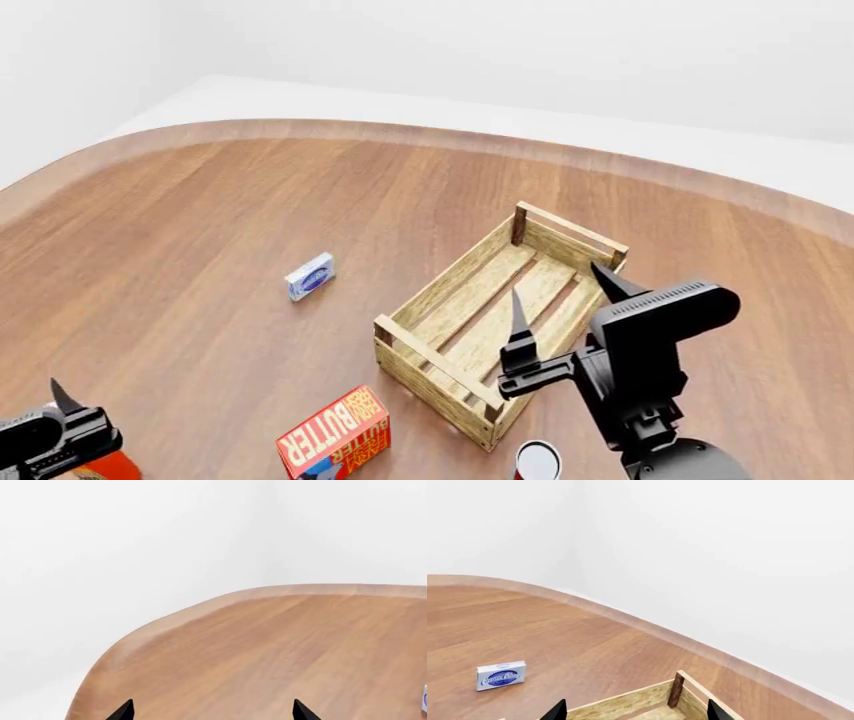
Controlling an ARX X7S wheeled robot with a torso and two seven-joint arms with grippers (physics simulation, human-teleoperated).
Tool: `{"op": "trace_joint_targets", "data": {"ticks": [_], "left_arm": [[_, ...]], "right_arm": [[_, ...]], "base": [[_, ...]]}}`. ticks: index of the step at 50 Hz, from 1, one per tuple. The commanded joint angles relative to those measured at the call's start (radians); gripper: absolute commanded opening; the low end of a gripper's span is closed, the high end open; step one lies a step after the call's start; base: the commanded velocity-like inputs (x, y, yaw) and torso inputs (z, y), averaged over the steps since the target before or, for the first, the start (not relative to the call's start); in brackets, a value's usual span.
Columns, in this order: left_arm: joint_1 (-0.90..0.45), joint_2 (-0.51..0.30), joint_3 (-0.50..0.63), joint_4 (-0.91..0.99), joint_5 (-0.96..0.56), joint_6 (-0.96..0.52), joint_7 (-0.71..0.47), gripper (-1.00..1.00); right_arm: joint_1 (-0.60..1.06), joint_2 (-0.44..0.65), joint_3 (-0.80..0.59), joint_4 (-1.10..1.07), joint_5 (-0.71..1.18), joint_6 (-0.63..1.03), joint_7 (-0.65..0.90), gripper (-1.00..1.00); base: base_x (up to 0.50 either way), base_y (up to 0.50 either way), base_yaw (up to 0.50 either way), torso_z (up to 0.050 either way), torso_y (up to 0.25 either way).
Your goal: Pick up the ketchup, and put it in the wooden tray.
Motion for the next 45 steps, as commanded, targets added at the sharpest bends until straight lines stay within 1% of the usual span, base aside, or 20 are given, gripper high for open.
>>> {"op": "trace_joint_targets", "data": {"ticks": [1, 28, 45], "left_arm": [[0.0, -0.003, 0.002, -0.028, -0.01, -0.05, -0.007, 1.0], [-0.016, 0.004, -0.003, -0.067, -0.091, -0.116, 0.014, 1.0], [-0.05, 0.007, 0.026, -0.123, -0.096, -0.109, 0.026, 1.0]], "right_arm": [[0.003, 0.0, -0.006, 0.006, 0.0, -0.002, 0.004, 1.0], [0.0, 0.004, -0.011, 0.007, 0.006, -0.006, 0.015, 1.0], [-0.005, 0.011, -0.009, -0.001, 0.011, -0.003, 0.022, 1.0]], "base": [[0.0, 0.0, 0.0, 0.0, 0.0], [0.0, 0.0, 0.0, 0.0, 0.0], [0.0, 0.0, 0.0, 0.0, 0.0]]}}
